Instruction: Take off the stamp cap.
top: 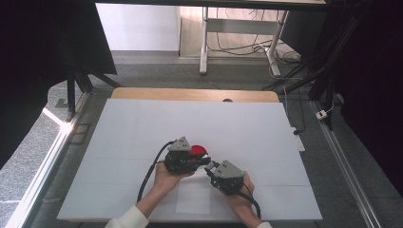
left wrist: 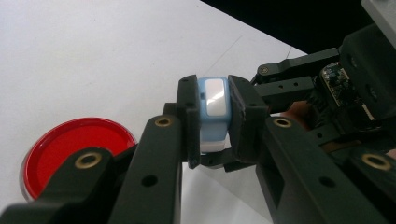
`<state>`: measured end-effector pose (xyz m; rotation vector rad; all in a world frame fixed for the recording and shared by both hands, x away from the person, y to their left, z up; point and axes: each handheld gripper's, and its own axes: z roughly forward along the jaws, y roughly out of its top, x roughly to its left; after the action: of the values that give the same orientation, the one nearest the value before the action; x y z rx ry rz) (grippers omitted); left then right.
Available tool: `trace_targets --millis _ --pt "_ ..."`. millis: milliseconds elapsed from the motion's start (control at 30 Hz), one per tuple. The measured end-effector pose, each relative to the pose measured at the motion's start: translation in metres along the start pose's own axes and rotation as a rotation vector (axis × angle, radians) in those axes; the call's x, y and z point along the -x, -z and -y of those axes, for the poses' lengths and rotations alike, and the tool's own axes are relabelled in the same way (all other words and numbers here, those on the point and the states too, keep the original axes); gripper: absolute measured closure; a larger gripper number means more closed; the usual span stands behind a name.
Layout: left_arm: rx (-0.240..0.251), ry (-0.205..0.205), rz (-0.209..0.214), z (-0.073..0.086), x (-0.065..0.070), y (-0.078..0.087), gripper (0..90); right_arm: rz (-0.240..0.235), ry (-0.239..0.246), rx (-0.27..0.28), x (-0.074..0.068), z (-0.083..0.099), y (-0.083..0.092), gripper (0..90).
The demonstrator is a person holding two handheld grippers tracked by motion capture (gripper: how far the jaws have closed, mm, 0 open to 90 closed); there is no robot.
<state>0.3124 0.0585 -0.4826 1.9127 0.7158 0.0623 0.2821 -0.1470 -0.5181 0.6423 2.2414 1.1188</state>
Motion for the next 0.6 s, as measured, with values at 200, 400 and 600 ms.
trace_targets --millis 200,400,600 --pt "0.010 0.013 0.011 -0.0003 -0.0011 0.0017 75.5 0.006 -0.021 0.016 -0.0001 0.0001 0.0019 65.2" --pt "0.013 0.017 0.011 -0.0004 -0.0009 0.0018 75.5 0.011 -0.055 0.031 -0.0020 0.0012 0.0018 65.2" --pt "0.012 0.018 0.011 -0.0005 -0.0007 0.0020 75.5 0.006 -0.029 0.021 -0.0006 0.0004 0.0026 65.2"
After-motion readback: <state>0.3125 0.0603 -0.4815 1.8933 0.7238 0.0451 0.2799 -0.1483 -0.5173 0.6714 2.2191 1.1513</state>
